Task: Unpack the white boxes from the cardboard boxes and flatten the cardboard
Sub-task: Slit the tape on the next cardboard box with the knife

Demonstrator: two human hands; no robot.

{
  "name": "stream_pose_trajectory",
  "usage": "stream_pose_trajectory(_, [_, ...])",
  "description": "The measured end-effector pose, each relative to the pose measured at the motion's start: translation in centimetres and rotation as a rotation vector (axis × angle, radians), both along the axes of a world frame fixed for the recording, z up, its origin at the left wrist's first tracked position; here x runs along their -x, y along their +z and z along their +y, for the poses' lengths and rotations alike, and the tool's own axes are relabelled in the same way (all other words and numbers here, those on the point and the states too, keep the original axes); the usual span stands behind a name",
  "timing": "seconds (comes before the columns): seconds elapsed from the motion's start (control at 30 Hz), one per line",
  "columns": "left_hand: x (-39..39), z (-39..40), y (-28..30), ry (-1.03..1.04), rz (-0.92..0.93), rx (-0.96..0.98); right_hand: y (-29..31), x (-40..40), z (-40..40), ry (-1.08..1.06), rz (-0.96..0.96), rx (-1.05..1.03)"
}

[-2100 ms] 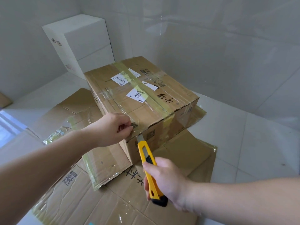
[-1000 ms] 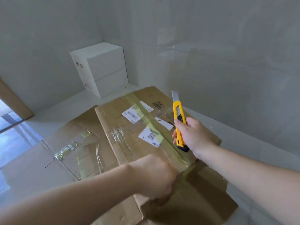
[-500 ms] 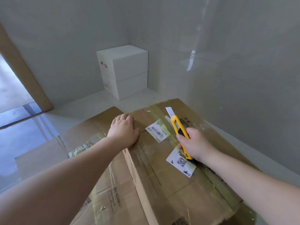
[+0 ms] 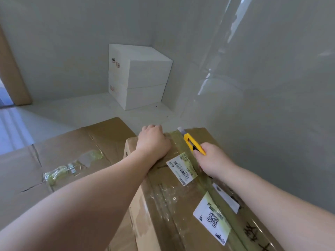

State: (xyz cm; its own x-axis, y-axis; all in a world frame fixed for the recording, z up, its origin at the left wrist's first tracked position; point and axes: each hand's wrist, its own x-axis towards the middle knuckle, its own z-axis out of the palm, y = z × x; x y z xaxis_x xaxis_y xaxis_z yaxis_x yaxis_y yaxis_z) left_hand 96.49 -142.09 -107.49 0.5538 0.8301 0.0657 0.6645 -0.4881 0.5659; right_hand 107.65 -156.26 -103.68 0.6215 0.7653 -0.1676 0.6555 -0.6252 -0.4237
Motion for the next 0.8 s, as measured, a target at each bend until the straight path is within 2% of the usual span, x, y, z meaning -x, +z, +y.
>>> stream_pose_trajectory(0.13, [-0.8, 0.7, 1.1, -0.001, 0.126, 0.070, 0.1, -0.1, 1.0, 0.013, -0.071, 0.002])
stream_pose_trajectory(0.3, [-1.1, 1.8, 2.7, -0.022, 0.060, 0.264, 1.0, 0.1, 1.7, -0.013, -0.104, 0.015])
stream_pose_trajectory(0.37, [-1.1, 2.0, 3.8, -0.065, -0.028, 0.349, 1.5, 0.4, 1.6, -0.022, -0.097, 0.013])
stream_pose_trajectory(0.47, [-1.0, 2.3, 2.9, -0.122, 0.022, 0.391, 1.9, 0.9, 1.3, -0.032, -0.075, 0.022])
stream_pose_trajectory(0.53, [-1.0, 2.3, 1.0, -0.135, 0.085, 0.337, 1.9, 1.3, 1.0, -0.035, -0.061, 0.037])
stream_pose_trajectory(0.8, [-0.2, 1.2, -0.9, -0.032, 0.001, 0.206, 1.8, 1.8, 0.3, -0.022, -0.101, 0.105])
